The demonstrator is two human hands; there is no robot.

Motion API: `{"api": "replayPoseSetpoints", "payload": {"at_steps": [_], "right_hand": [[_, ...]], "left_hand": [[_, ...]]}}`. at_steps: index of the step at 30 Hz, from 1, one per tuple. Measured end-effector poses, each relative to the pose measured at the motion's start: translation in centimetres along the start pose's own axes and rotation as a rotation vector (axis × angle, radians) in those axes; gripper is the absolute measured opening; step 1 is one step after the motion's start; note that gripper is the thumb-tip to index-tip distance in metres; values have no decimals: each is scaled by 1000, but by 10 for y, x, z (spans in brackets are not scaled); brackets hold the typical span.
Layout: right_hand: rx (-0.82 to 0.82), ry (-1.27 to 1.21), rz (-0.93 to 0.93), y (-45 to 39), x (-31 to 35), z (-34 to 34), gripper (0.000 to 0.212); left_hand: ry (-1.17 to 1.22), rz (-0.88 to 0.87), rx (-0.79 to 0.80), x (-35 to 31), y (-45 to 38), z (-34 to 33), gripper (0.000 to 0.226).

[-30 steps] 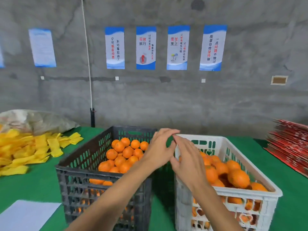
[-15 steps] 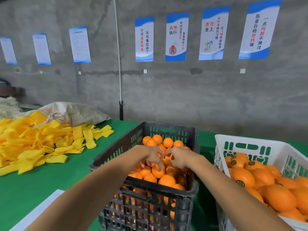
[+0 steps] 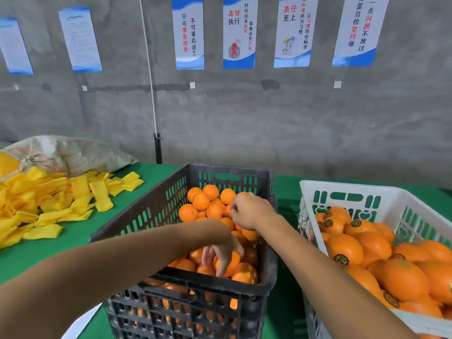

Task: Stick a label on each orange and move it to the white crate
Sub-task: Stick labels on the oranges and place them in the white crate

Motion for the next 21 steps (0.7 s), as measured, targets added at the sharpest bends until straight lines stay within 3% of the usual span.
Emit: {"api": "replayPoseSetpoints", "payload": {"at_steps": [4,7,12,14,17,21], "right_hand": [[-104,-59,-51,9,3,17,26],[-193,-155,-102,24,1,34,25],[-440,-409,-95,73,0,70,31],[-577,-555,-76,100,4,87,32],[-724,-735,-50,156,6,107,28],[-825,-842,-48,239,-1,114,32]], "left_hand": [[-33,-128,-68,-11,12,7,84],[144,-93,-185,2,40,33,77],[1044,-233,-678,4,132,68,72],[1249,-300,-839,-9,170,64,67],[1370,-450,-1016,-39,216,50,65],[1359,-618,-1074,-87,250,7,65]]}}
Point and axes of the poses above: each hand's wrist, its own y-axis away from the middle knuckle, its own z-axis out of the back of the hand, x = y × z, the point moved 6 cm from there along -y, towards the middle knuckle, and after that the axes turned 13 degrees about -x, right-handed, at the moved point
